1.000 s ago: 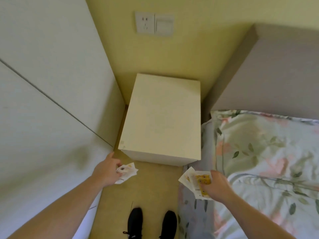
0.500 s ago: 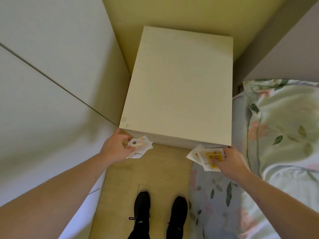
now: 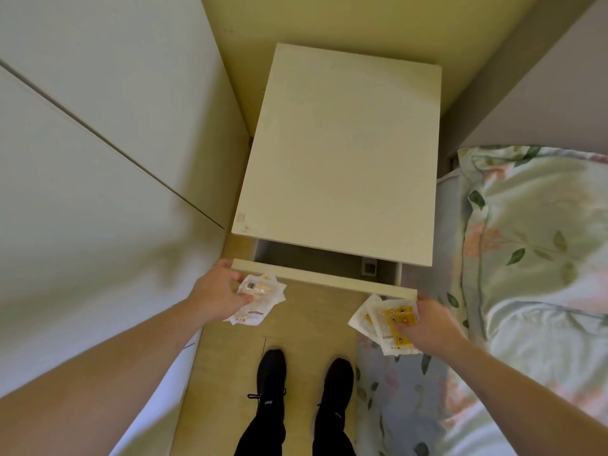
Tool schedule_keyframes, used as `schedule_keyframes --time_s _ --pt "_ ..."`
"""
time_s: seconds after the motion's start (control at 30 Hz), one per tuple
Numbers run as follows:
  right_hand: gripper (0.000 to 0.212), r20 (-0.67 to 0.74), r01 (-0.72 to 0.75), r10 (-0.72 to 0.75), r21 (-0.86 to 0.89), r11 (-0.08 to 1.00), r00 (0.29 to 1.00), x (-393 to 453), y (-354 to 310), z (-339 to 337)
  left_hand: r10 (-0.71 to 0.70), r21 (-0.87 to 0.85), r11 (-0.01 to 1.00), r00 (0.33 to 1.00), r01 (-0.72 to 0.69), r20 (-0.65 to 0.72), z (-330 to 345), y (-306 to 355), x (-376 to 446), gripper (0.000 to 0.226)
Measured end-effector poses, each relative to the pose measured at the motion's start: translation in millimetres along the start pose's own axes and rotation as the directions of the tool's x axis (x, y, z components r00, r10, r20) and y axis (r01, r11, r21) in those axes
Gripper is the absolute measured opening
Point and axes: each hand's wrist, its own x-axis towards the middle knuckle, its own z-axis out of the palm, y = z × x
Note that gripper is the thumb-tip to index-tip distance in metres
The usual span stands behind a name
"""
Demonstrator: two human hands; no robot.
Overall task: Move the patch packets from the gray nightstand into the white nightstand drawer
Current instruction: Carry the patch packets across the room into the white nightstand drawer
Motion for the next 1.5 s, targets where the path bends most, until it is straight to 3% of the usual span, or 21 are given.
schedule_keyframes --time_s 0.17,0.3,0.5,0.67,0.77,0.87,1.0,1.17,1.33,1.5 --pt "0.023 0.153 -0.089 0.092 -0.026 0.996 0.984 -28.4 1.3 11.7 -0.096 0.015 0.995 0.994 0.095 0.052 16.1 -7.0 -35.7 0.045" --pt "0.029 0.252 -0.135 0.132 -0.006 0.991 0.959 -49.0 9.7 29.8 -0.144 0.008 0.99 0.983 0.144 0.114 33.0 -17.2 -64.3 0.039" --pt "0.016 0.274 -0.2 0.161 0.119 0.973 0.948 -82.7 13.9 57.9 -0.232 -0.218 0.941 0.961 0.261 0.149 65.8 -26.3 -95.4 0.048" --pt "0.01 0.327 -0.22 0.148 0.195 0.956 0.933 -97.2 23.9 59.8 -0.208 -0.307 0.914 0.956 0.265 0.205 63.1 -31.9 -107.8 0.033" --pt "0.005 0.313 -0.151 0.096 0.158 0.976 0.945 -100.5 26.9 51.7 -0.182 -0.332 0.917 0.972 0.223 0.152 47.0 -30.4 -107.7 0.024" --pt "0.018 0.201 -0.101 0.079 0.102 0.99 0.976 -101.1 23.9 42.2 -0.127 -0.372 0.918 0.991 0.137 0.053 32.2 -19.6 -99.0 0.027" --pt "0.008 0.116 -0.114 0.072 0.405 0.907 0.991 -97.5 3.2 25.6 -0.104 -0.433 0.897 0.995 0.091 -0.006 24.2 11.7 -70.1 0.025" --pt "0.014 0.085 -0.132 0.101 0.624 0.77 0.991 -75.7 -24.7 25.0 -0.145 -0.352 0.927 0.989 0.126 -0.028 47.7 42.6 -19.0 0.024" --pt "0.018 0.079 -0.134 0.109 0.662 0.737 0.991 -51.8 -30.3 47.1 -0.178 -0.076 0.981 0.983 0.18 0.039 89.9 49.9 22.2 0.023" --pt "0.017 0.126 -0.153 0.091 0.688 0.709 0.988 -35.4 -27.9 71.0 -0.249 0.053 0.968 0.962 0.245 0.112 123.7 40.0 51.3 0.036"
